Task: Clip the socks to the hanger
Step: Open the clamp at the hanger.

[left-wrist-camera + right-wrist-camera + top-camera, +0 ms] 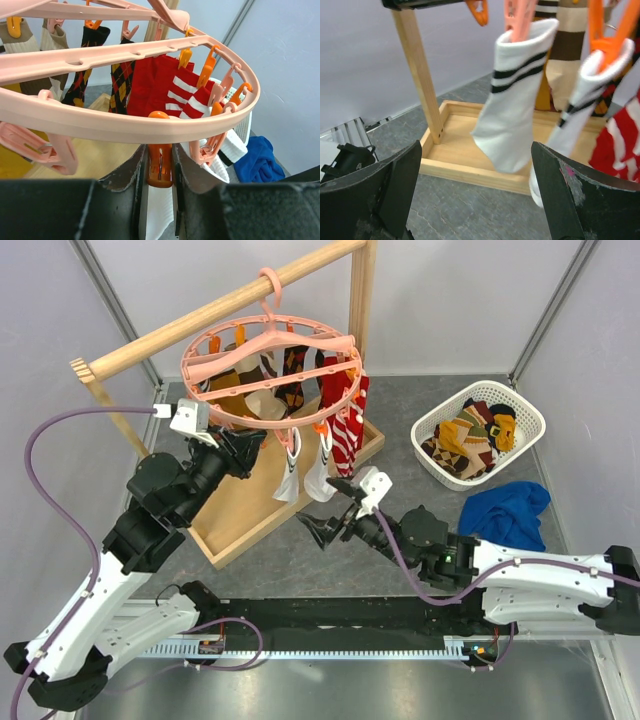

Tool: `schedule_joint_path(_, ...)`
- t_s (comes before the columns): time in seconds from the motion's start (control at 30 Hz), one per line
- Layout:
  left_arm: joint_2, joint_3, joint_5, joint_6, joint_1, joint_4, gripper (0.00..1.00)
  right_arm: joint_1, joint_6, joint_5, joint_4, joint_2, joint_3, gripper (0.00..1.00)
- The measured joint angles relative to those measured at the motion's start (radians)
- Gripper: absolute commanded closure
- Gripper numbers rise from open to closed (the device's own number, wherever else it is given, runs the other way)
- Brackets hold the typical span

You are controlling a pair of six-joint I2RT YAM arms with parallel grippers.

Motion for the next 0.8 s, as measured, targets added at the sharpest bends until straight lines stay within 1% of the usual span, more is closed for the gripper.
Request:
schedule_joint_path(0.1, -0.011, -0.012, 0.0, 0.0, 0.0, 0.008, 0.93, 0.0, -0.023, -0.05, 0.038, 0.058, 0.024, 0.02)
schedule_joint_path(0.33, -0.032, -0.045, -0.001, 0.0, 0.0, 0.014, 0.94, -0.014, -0.063, -0.17, 0.128, 0.229, 0.159, 0.02)
schedule_joint_path(0.47, -0.038, -0.047, 0.0, 0.0, 0.0, 0.014, 0.94, -0.034, -0.08, -0.231, 0.16, 0.304, 0.224, 0.04)
schedule_joint_path(0.6, -0.048, -0.047, -0.001, -0.01, 0.0, 0.015, 0.94, -0.103, -0.073, -0.299, 0.181, 0.341, 0.242, 0.06)
schedule_joint_path(0.7, -0.054, -0.048, -0.002, -0.031, 0.0, 0.016, 0.92, -0.158, -0.07, -0.323, 0.197, 0.362, 0.246, 0.08)
schedule_joint_path(0.8, -0.054, -0.048, -0.001, -0.056, 0.0, 0.016, 0.9, -0.184, -0.074, -0.335, 0.206, 0.381, 0.256, 0.13)
